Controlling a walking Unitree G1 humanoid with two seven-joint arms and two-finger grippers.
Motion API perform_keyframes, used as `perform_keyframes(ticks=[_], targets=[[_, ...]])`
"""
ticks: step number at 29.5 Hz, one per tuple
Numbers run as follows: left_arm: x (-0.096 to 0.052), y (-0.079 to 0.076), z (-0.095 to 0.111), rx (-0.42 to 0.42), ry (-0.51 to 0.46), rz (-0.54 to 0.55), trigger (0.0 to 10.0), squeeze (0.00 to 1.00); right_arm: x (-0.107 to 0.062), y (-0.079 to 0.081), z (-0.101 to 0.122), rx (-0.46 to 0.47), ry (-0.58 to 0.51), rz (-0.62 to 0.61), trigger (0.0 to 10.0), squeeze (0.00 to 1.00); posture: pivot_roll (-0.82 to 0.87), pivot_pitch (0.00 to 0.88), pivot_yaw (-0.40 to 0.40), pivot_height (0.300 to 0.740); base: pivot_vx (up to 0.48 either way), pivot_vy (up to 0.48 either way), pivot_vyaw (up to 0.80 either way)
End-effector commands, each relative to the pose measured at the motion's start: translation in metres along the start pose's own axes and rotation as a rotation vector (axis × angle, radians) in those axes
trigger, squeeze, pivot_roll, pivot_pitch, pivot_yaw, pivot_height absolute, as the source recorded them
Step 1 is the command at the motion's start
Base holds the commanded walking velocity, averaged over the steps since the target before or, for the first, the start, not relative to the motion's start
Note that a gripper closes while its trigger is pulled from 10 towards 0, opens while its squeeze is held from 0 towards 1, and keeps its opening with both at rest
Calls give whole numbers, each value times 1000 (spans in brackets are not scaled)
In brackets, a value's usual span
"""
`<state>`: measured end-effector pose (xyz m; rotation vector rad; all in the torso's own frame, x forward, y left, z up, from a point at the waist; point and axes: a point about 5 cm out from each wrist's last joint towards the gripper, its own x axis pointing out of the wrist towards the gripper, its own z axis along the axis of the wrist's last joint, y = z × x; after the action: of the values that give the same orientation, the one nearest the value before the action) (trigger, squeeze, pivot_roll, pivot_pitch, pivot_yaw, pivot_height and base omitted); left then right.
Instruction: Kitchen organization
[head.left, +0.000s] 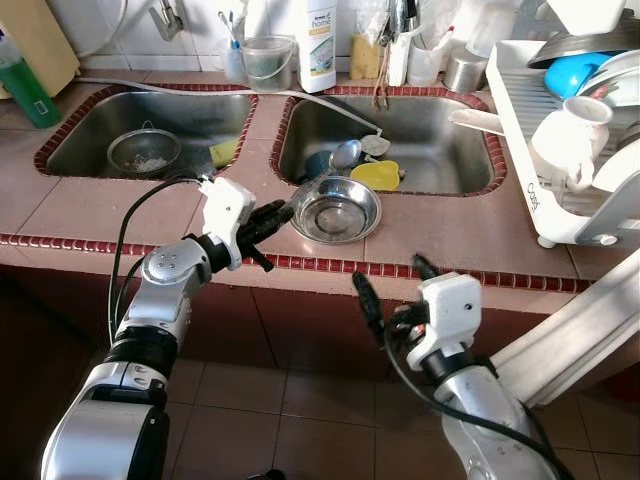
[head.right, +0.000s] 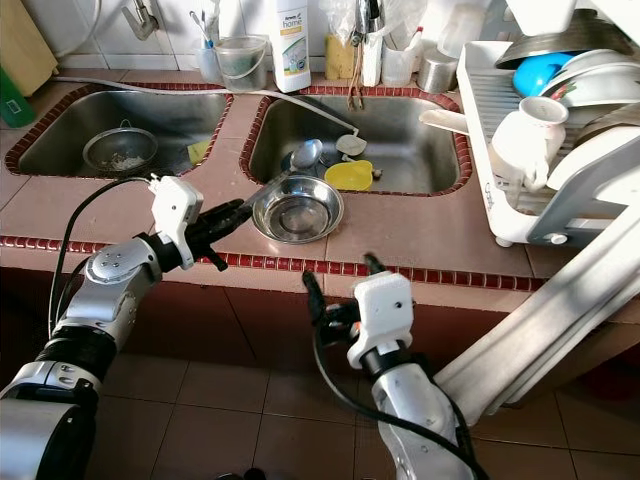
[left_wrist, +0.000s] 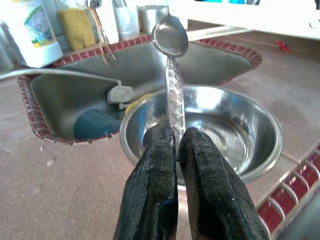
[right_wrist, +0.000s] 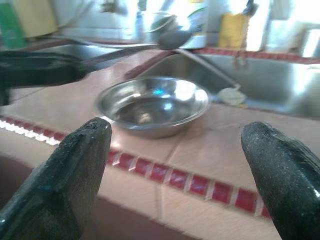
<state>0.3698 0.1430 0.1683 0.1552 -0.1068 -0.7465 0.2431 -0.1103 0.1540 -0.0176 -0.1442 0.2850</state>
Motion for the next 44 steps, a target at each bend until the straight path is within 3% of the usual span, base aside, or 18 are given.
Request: perform_keyframes(ticks=[1,14,20,44], targets=[[-3,2,2,-9,-13,13,10000,0,1,-6,2,-8,-11,-39,10000,0,-190,137,75,740,0,0,0],[-4,-9,20,-58,-125,-19,10000,0,9,-43,20,-81,-92,-271,10000,0,-191,130,67,740,0,0,0],[-4,-13,25,-85,-152,-46,10000,0,10,-45,21,-84,-95,-283,10000,0,-190,125,64,740,87,0,0],[-3,-20,30,-66,-140,-90,10000,0,10,-42,14,-62,-75,-278,10000,0,-191,112,64,740,306,0,0]])
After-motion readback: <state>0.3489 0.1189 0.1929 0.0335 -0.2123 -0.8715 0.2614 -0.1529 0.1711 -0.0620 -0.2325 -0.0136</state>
